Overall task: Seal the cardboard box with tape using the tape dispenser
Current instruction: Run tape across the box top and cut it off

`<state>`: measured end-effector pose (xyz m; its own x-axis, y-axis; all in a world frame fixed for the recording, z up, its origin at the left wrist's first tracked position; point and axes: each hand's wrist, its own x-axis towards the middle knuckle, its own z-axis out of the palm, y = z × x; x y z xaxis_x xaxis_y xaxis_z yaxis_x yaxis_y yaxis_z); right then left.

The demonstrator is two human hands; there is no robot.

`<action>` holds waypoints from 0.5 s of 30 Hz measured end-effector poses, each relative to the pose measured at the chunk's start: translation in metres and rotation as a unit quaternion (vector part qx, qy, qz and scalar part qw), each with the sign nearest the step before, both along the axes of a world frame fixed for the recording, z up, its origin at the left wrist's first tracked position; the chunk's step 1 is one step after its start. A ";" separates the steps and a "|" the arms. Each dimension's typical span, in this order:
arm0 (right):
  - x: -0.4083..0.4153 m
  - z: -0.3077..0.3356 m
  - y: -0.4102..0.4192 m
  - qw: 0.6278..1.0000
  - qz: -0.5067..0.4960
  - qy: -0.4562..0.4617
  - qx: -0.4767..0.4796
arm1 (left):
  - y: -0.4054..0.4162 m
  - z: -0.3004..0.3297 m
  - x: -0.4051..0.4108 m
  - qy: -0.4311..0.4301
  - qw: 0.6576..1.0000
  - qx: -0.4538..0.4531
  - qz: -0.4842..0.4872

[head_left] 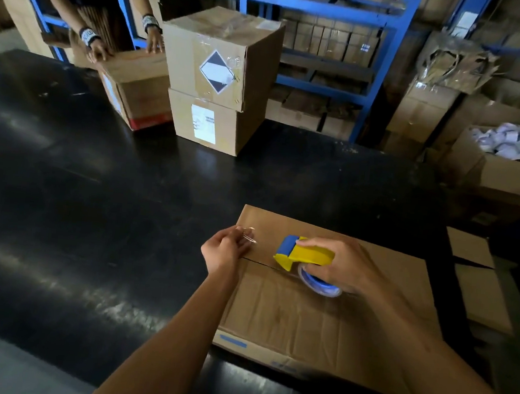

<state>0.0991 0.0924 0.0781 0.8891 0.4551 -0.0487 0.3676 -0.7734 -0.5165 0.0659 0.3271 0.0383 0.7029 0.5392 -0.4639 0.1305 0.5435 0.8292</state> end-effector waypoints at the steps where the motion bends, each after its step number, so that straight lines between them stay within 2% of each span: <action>1: 0.000 0.001 0.002 1.000 0.019 -0.006 -0.013 | 0.003 -0.003 -0.003 0.003 1.000 0.016 0.001; 5: 0.000 0.001 0.011 0.996 0.042 -0.065 -0.033 | 0.008 -0.011 -0.014 0.024 0.998 0.055 0.031; 7: 0.002 0.001 0.016 0.994 0.063 -0.068 -0.064 | 0.007 -0.013 -0.020 0.031 0.994 0.089 0.047; 11: 0.006 0.006 0.018 0.993 0.072 -0.057 -0.075 | 0.000 -0.006 -0.032 0.055 0.972 0.220 0.054; 15: 0.006 0.009 0.021 0.991 0.073 -0.070 -0.090 | -0.001 -0.005 -0.033 0.091 0.958 0.268 0.043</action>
<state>0.1053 0.1137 0.0868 0.8180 0.5748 -0.0222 0.5409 -0.7817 -0.3105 0.0328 0.3264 0.0338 0.5784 0.7871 -0.2145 0.2733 0.0608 0.9600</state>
